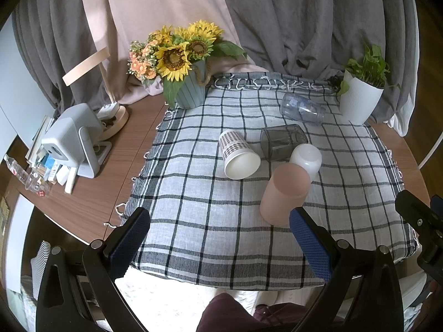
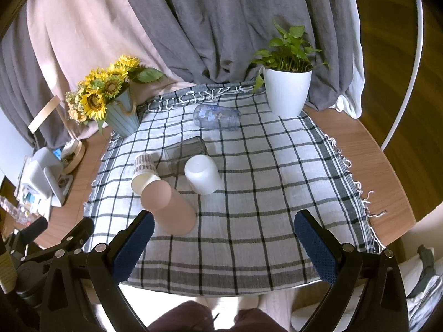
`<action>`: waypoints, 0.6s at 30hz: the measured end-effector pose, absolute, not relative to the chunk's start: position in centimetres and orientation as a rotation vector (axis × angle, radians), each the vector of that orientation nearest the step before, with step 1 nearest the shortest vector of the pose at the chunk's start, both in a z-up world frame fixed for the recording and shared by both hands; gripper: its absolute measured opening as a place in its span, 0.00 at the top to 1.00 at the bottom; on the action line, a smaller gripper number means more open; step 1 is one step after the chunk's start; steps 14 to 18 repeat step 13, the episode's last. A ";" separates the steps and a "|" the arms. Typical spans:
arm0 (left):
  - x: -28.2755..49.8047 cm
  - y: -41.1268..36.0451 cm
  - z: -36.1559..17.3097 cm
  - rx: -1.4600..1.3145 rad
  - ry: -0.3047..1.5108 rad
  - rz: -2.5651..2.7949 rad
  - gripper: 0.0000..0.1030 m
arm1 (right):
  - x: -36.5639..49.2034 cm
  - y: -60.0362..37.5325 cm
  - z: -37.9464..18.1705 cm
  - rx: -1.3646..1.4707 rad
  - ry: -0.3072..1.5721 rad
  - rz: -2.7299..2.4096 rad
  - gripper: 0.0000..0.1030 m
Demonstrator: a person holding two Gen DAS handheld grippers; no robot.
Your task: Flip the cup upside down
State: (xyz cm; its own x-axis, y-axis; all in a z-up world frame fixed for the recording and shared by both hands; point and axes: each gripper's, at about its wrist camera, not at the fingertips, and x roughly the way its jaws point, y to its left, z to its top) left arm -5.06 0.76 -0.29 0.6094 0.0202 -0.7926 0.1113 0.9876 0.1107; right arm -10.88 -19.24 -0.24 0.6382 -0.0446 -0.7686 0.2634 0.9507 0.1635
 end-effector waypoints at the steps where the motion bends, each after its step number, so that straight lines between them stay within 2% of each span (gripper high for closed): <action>1: -5.0 0.7 -0.3 0.154 0.915 -0.053 0.00 | -10.8 -19.3 -0.2 0.272 0.864 -0.177 0.01; 18: -5.0 0.7 -0.3 0.155 0.917 -0.056 0.00 | -11.0 -19.3 -0.3 0.273 0.866 -0.176 0.01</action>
